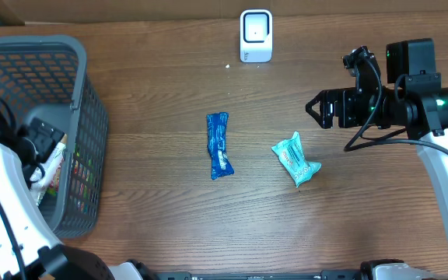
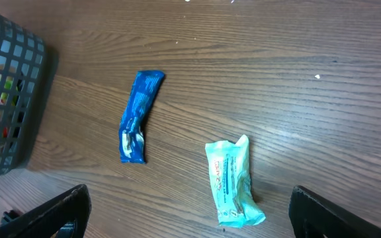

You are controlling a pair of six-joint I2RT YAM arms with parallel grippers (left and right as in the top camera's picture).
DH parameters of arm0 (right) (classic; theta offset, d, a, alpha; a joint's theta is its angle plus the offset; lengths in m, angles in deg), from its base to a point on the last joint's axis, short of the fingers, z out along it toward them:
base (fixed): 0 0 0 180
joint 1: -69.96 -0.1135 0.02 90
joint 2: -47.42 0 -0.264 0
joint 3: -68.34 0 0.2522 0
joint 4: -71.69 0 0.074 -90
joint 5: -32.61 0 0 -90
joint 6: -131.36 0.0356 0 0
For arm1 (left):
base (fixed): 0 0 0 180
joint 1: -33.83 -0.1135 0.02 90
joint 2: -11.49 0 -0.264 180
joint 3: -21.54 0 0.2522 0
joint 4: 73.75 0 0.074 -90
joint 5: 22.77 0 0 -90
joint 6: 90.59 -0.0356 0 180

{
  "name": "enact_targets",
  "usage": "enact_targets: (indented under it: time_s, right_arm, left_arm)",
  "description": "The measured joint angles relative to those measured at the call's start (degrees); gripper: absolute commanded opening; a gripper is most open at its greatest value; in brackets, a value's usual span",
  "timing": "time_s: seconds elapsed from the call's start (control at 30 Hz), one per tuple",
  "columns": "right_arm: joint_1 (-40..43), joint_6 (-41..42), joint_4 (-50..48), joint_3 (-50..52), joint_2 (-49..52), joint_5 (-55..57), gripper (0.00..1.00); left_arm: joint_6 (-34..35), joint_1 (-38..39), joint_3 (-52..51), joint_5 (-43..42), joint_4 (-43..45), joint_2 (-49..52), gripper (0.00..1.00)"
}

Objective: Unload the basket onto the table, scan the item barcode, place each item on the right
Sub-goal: 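Reach the left gripper into the basket and grasp the Haribo gummy bag, then place the Haribo bag left of the blue bar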

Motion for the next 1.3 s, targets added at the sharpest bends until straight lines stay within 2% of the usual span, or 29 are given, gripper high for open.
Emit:
enact_targets:
  time_s: [0.23,0.57,0.63,0.8,0.83,0.9,1.1,1.3]
  right_arm:
    - [0.0,0.0,0.0,0.0,0.0,0.0,0.96]
    - [0.0,0.0,-0.2,0.0,0.0,0.0,0.96]
    - [0.0,0.0,-0.2,0.0,0.0,0.0,0.97]
    - [0.0,0.0,-0.2,0.0,0.0,0.0,0.96]
    - [0.0,0.0,-0.2,0.0,0.0,0.0,0.97]
    - [0.0,0.0,-0.2,0.0,0.0,0.0,0.96]
    - [0.0,0.0,-0.2,0.0,0.0,0.0,0.96]
    - [0.0,0.0,-0.2,0.0,0.0,0.0,0.96]
  left_arm:
    - [0.6,-3.1,-16.4,-3.0,16.5,0.3,1.0]
    - [1.0,-3.1,-32.6,-3.9,34.1,0.3,1.0]
    - [1.0,-3.1,-33.7,-3.8,36.5,-0.5,0.89]
    - [1.0,-3.2,-35.2,-3.3,37.8,-1.2,0.27]
    - [0.9,-3.2,-35.3,-3.2,37.8,-1.2,0.17]
    - [0.9,-3.3,-35.4,-3.4,37.9,-1.2,0.05]
    - [0.5,-3.3,-34.6,-4.5,36.5,-1.3,0.04]
    - [-2.3,-3.3,-26.3,-6.9,25.2,0.5,0.04]
